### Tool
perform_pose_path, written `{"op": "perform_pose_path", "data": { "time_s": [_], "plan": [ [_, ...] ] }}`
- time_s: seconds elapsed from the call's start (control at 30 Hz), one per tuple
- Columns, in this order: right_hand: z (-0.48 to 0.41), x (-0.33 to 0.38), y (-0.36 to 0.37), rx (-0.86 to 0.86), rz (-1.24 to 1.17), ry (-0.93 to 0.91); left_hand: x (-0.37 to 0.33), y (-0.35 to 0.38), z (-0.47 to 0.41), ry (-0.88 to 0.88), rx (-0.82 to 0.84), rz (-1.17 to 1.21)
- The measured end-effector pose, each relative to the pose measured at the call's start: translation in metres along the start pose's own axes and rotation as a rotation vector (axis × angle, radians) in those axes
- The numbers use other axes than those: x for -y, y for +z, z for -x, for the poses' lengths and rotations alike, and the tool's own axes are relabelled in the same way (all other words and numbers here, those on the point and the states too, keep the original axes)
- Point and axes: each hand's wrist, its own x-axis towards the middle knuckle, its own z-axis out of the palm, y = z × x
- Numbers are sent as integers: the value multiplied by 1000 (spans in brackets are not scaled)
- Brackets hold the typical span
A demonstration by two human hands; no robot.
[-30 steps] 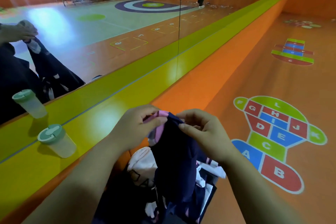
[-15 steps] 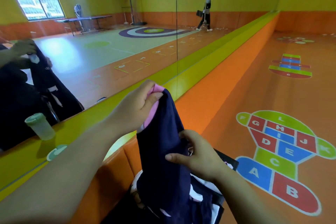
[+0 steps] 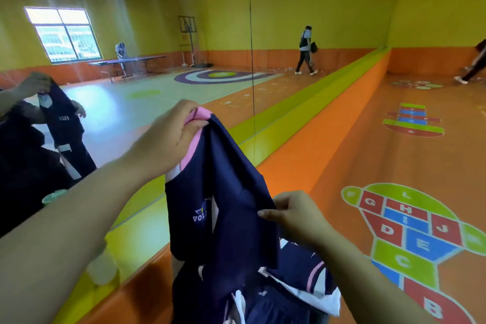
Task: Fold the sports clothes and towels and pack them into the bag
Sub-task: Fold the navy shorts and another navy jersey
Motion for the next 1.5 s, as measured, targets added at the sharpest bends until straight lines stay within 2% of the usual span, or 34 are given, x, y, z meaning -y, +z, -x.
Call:
{"op": "perform_pose_path", "data": {
  "time_s": [0.17, 0.33, 0.43, 0.53, 0.77, 0.83, 0.93, 1.07, 1.27, 1.43, 1.5],
  "plan": [
    [5, 40, -49, -369, 24, -172, 9, -27, 0, -106, -42, -38],
    [7, 73, -77, -551, 131, -328, 14, -32, -1, -256, -128, -35],
    [8, 85, -89, -585, 182, -336, 14, -28, -6, -369, -190, 67],
    [11, 96, -98, -560, 336, -283, 4, -17, -9, -405, -251, 96],
    [45, 107, -121, -508, 538, -271, -17, -11, -11, -196, -316, 65],
    [57, 107, -127, -471, 544, -273, -20, -18, -10, -169, -273, 125],
    [79, 106, -133, -379, 420, -263, -26, -29, -9, -192, -140, 193],
    [107, 104, -133, -221, 254, -237, -29, -38, -6, -196, -45, 182],
    [106, 85, -140, -90, 176, -125, -18, -27, -17, -169, 98, 189],
    [56, 36, -154, -107, 438, 11, 11, 6, -41, -239, 381, 155],
    [25, 12, -156, -133, 574, 34, 25, 28, -54, -252, 417, 96]
  ]
}}
